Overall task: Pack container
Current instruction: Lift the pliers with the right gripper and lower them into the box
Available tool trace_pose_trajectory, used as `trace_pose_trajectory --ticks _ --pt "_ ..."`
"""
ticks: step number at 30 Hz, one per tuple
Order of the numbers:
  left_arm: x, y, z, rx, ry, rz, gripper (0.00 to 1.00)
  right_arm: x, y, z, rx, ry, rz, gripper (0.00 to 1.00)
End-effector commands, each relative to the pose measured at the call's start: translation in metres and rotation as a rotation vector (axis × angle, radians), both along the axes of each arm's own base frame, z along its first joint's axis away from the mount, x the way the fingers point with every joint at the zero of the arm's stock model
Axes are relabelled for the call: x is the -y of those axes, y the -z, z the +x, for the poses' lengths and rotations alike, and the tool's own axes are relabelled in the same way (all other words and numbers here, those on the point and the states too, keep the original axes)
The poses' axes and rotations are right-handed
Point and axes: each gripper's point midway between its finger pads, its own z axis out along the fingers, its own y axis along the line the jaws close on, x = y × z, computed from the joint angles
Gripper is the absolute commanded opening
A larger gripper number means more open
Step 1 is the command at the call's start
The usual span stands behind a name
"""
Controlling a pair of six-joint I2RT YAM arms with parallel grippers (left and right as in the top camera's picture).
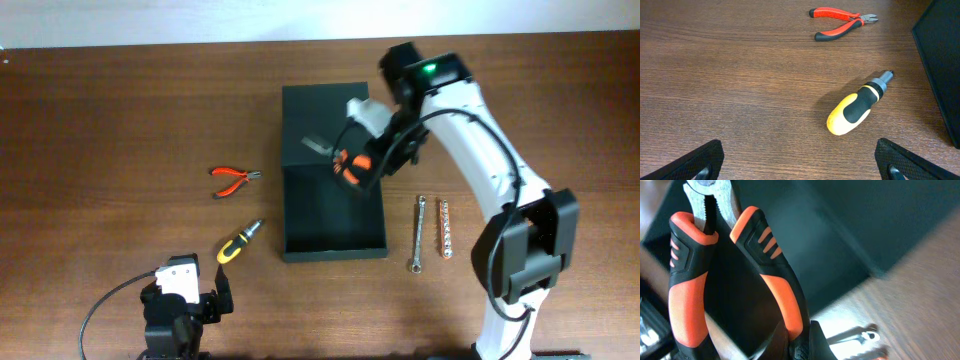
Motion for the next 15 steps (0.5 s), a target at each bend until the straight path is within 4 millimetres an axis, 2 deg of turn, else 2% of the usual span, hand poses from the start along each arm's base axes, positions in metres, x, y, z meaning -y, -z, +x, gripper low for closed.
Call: trace_pose_trajectory --ticks 1,8,15 --pt "0.000 0.001 0.000 0.002 0.009 0.009 0.99 -0.011 -0.020 -0.011 0.062 -0.095 -0.024 0.04" --pt "0.000 0.001 0.000 0.002 0.009 0.009 0.99 -0.014 -0.001 -0.032 0.004 -0.139 -0.083 0.04" --pt "0.000 0.001 0.000 0.002 0.009 0.009 0.99 -0.010 0.039 -0.042 -0.045 -0.120 -0.101 0.04"
